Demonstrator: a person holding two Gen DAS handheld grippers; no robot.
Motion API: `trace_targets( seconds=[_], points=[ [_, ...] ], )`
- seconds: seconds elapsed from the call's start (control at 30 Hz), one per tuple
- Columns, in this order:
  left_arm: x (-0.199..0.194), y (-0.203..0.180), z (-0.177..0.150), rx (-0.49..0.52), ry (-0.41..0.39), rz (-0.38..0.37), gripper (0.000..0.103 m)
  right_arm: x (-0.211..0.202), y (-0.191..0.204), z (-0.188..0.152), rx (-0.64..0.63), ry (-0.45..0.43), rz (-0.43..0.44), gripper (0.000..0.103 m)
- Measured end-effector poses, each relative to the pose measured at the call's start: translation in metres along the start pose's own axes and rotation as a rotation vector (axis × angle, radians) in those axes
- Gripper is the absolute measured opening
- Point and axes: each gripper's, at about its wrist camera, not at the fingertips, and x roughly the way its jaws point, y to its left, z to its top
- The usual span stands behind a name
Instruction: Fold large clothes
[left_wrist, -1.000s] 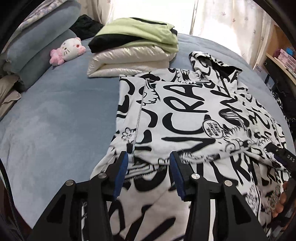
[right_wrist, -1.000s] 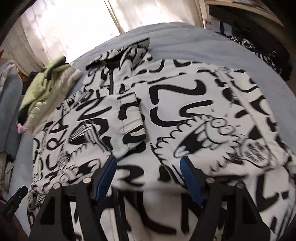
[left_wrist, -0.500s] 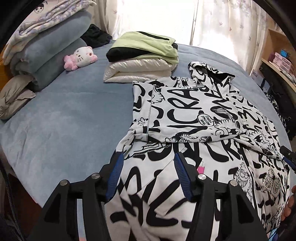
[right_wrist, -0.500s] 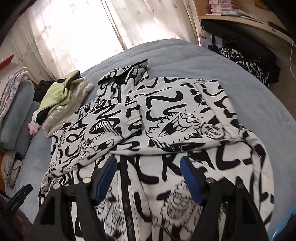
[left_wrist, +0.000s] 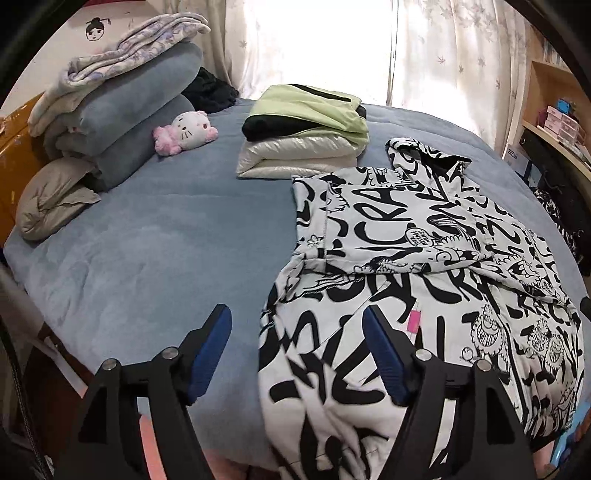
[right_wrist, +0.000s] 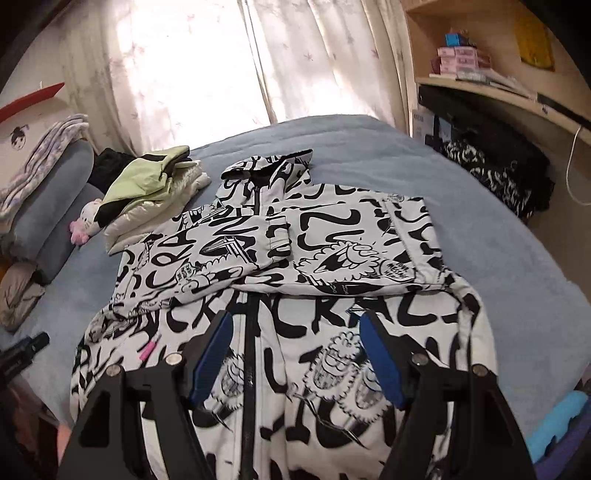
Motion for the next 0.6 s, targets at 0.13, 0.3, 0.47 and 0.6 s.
trace_targets(
  seconds=[0.13,0.3,0.47,0.6],
  points=[
    [-0.002,0.013,-0.009,-0.012,0.034,-0.031,0.072,-0.011,-0.007,-0.011,-0.024,-0.008,-0.031,0.071],
    [0.007,0.026,-0.026,-0.045,0.110,-0.117,0.075,-0.028,-0.024,-0.021,-0.016,-0.027,-0.053,0.071],
    [0.029,0.038,-0.051,-0.078,0.241,-0.228,0.075,-0.036,-0.050,-0.038,-0.007,0.006,-0.065,0.071],
    [0.046,0.047,-0.075,-0.121,0.316,-0.289,0.075,-0.040,-0.081,-0.064,0.004,0.061,-0.071,0.071]
  ],
)
